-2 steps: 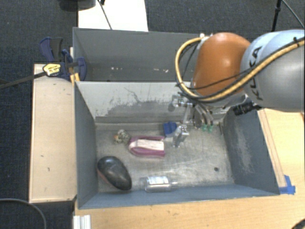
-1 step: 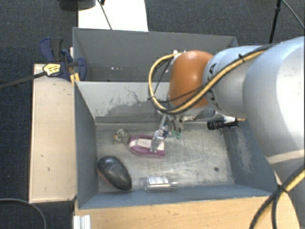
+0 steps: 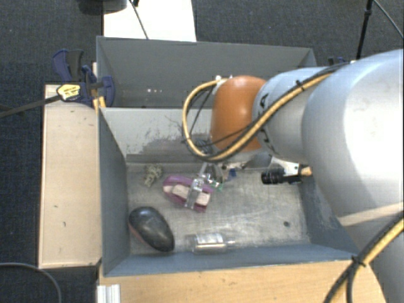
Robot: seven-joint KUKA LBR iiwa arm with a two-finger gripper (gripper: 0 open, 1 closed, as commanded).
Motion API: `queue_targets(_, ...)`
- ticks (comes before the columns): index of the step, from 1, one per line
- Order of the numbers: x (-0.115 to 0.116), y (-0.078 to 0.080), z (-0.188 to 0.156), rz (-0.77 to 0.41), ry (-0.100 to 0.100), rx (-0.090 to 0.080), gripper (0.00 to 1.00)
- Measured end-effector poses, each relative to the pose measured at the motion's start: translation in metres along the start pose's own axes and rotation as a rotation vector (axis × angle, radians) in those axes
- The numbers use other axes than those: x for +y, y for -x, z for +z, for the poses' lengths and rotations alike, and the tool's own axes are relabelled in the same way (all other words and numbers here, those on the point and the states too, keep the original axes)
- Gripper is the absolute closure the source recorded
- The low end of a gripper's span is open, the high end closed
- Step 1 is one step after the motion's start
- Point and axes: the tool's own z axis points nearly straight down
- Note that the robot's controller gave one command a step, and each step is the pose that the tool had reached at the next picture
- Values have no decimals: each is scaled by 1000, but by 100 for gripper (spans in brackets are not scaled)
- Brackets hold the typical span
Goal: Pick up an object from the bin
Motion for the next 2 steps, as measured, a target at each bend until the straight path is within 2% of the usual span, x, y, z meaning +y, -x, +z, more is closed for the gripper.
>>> queue_targets(1, 1, -1, 2, -2, 3, -2, 100)
queue_targets(2, 17, -12, -161, 25, 5, -9, 100)
